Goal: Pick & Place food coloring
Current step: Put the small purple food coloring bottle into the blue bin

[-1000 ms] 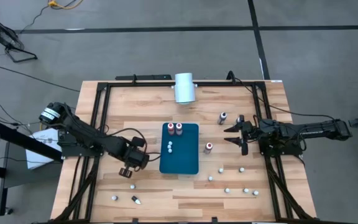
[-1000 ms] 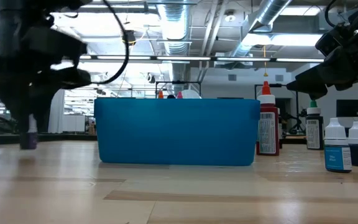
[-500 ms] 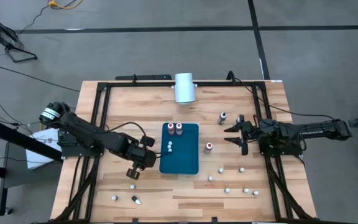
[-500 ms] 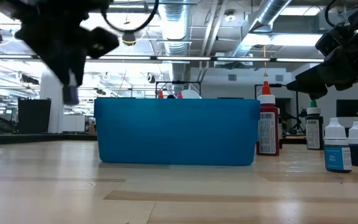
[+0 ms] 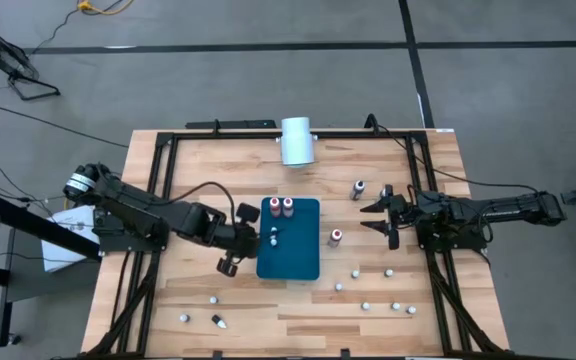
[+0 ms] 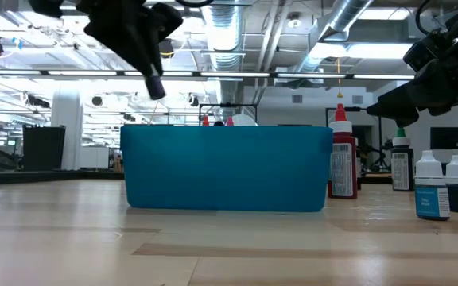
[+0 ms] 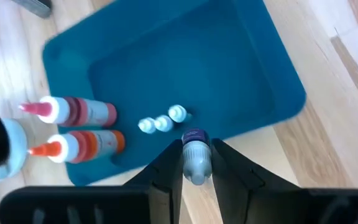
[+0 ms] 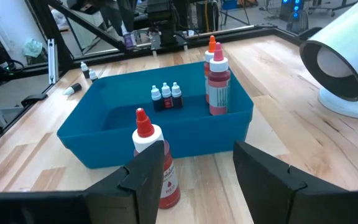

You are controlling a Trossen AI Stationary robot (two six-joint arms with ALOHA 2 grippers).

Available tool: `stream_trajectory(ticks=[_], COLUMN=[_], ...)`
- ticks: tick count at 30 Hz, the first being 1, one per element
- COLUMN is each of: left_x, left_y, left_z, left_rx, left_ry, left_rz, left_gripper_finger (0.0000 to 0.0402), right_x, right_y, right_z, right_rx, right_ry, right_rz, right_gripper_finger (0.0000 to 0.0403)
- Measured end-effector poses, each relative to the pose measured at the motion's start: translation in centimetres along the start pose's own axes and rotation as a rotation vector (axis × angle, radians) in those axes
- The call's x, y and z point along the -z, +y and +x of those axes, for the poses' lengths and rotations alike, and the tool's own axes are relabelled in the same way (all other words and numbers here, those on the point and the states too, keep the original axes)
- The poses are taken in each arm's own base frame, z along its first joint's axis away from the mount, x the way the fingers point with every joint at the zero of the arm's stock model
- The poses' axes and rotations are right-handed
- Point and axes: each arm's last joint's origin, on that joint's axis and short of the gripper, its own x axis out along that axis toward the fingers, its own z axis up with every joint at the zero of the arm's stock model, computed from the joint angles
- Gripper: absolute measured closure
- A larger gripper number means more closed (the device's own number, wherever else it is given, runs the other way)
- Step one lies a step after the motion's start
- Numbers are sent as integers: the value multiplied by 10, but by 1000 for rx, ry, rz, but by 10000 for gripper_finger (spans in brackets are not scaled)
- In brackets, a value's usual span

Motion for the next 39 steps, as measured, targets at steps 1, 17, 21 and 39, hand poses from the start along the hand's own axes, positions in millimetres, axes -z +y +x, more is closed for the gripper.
stream_trajectory(ticks=[1, 17, 21, 39], left_x=[-1, -32, -41, -31], left_y=[1, 3, 5, 8], left_z=[0, 37, 50, 96], left_rx=[-3, 62, 74, 117], left_ry=[-6, 90, 134, 283], left_rz=[-3, 57, 88, 162], left_gripper_finger=[340, 340, 340, 340], right_x=[0, 0, 0, 0], right_y=[0, 0, 0, 0], right_z=[0, 0, 0, 0], right_rx=[0, 0, 0, -1], right_ry=[0, 0, -1, -5], right_rz=[0, 0, 0, 0], right_gripper_finger=[219, 219, 219, 219])
